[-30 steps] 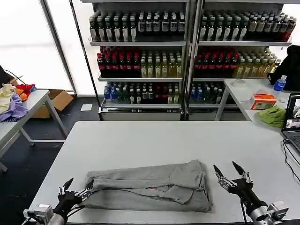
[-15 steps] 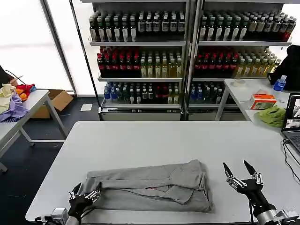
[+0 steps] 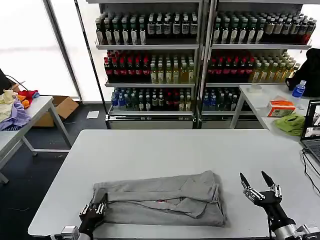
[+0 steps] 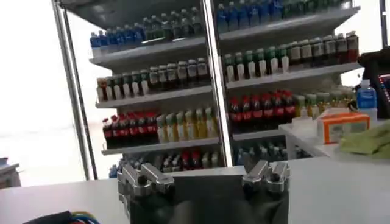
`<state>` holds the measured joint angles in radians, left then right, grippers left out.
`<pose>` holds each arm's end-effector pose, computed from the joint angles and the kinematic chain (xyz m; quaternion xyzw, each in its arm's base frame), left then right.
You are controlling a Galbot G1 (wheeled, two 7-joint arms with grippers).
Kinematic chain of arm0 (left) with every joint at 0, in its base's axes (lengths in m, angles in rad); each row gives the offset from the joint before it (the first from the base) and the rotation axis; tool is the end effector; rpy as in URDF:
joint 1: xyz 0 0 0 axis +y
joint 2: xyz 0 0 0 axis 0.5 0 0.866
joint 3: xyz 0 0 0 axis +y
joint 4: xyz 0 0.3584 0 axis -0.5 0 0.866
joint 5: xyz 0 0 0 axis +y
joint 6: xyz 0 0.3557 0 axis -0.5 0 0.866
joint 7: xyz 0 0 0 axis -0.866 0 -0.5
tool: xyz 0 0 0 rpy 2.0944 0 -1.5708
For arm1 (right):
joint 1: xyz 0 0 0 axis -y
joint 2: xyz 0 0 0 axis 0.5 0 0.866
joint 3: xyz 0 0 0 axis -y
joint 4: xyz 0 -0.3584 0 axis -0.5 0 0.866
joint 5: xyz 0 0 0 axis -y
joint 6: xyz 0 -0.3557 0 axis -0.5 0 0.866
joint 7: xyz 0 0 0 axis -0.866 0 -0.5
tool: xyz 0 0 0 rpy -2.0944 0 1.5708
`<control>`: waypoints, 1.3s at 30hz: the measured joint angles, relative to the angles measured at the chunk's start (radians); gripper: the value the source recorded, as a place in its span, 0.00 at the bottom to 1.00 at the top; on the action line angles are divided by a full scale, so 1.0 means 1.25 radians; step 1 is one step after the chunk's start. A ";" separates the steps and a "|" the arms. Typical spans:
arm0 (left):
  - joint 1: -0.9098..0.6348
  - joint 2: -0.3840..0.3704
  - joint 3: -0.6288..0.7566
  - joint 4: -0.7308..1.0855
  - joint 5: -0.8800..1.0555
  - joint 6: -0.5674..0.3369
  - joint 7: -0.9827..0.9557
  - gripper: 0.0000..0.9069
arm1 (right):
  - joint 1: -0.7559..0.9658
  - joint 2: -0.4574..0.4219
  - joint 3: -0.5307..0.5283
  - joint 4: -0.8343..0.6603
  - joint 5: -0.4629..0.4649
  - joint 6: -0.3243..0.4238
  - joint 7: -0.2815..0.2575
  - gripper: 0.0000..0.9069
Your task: Fold and organize the clothes.
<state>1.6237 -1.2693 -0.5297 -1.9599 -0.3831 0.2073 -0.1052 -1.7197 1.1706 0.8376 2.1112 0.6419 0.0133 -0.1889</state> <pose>0.1599 0.0683 -0.3578 -0.0024 -0.9774 0.0393 0.2076 0.1492 -0.1551 -0.2784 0.0700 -0.9949 -0.0708 0.0135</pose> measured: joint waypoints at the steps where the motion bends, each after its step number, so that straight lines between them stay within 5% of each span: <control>1: 0.000 -0.001 0.000 0.000 0.003 -0.002 0.001 0.01 | -0.001 -0.001 0.000 0.001 0.002 0.000 0.000 1.00; 13: -0.003 0.034 -0.100 -0.029 0.006 0.005 0.014 0.00 | 0.010 -0.022 0.011 -0.004 0.020 -0.005 0.007 1.00; 29: -0.032 0.181 -0.352 0.017 -0.057 0.051 0.061 0.01 | 0.005 -0.014 0.001 0.010 0.024 -0.007 0.009 1.00; 39: -0.048 0.182 -0.216 -0.104 -0.025 0.061 -0.022 0.01 | 0.002 0.008 -0.010 0.004 0.018 -0.003 0.008 1.00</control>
<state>1.5632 -1.0413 -0.7993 -2.0893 -0.4137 0.2830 -0.1320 -1.7168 1.1806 0.8246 2.1157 0.6642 0.0093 -0.1789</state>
